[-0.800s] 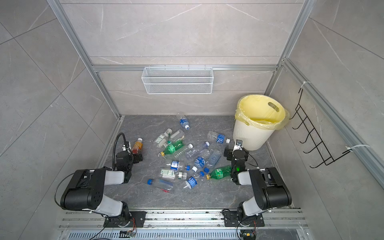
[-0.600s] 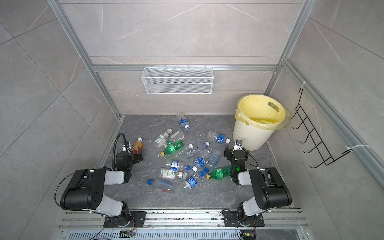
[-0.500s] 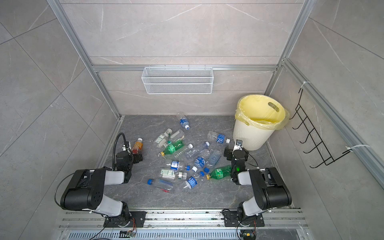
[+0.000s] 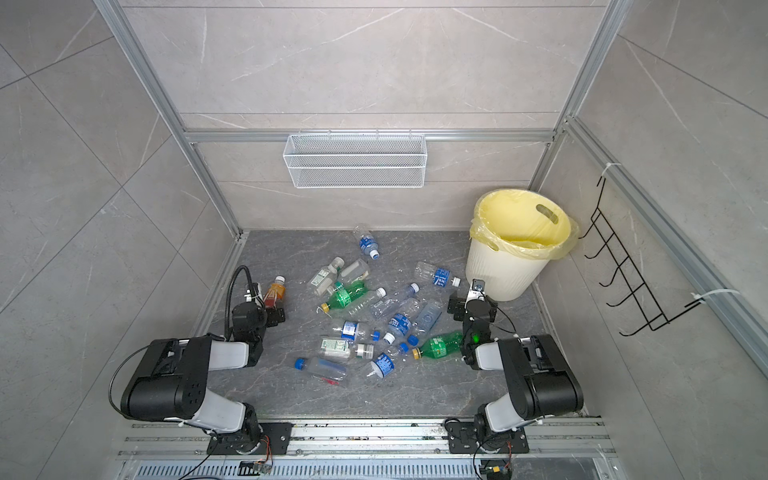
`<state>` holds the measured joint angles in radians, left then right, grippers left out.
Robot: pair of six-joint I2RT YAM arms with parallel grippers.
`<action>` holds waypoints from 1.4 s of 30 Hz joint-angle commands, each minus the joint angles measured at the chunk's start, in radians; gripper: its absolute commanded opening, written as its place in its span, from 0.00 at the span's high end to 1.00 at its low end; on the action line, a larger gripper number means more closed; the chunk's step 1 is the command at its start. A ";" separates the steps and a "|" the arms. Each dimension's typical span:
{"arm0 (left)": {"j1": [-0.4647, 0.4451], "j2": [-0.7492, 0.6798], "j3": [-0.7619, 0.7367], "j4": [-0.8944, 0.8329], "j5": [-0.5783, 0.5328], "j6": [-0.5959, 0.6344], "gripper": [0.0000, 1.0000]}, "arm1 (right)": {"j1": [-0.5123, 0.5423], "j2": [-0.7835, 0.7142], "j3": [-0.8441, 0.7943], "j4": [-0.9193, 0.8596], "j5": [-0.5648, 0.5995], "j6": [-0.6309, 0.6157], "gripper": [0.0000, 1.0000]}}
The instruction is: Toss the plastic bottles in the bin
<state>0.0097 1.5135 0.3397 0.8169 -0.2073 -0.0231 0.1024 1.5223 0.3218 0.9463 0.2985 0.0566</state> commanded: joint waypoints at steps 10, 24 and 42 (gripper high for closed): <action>-0.001 -0.012 0.011 0.056 -0.009 0.000 0.00 | -0.002 -0.007 0.006 0.006 0.002 0.011 0.00; -0.009 -0.256 0.185 -0.422 -0.149 -0.081 0.00 | 0.014 -0.053 -0.069 0.111 0.029 -0.002 0.00; -0.010 -0.209 0.595 -1.089 -0.005 -0.677 0.00 | 0.154 -0.282 0.461 -1.100 0.241 0.411 0.00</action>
<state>0.0006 1.2377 0.8101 -0.0559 -0.2321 -0.6228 0.2337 1.2270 0.7319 0.1257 0.6006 0.3744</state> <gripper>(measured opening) 0.998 0.992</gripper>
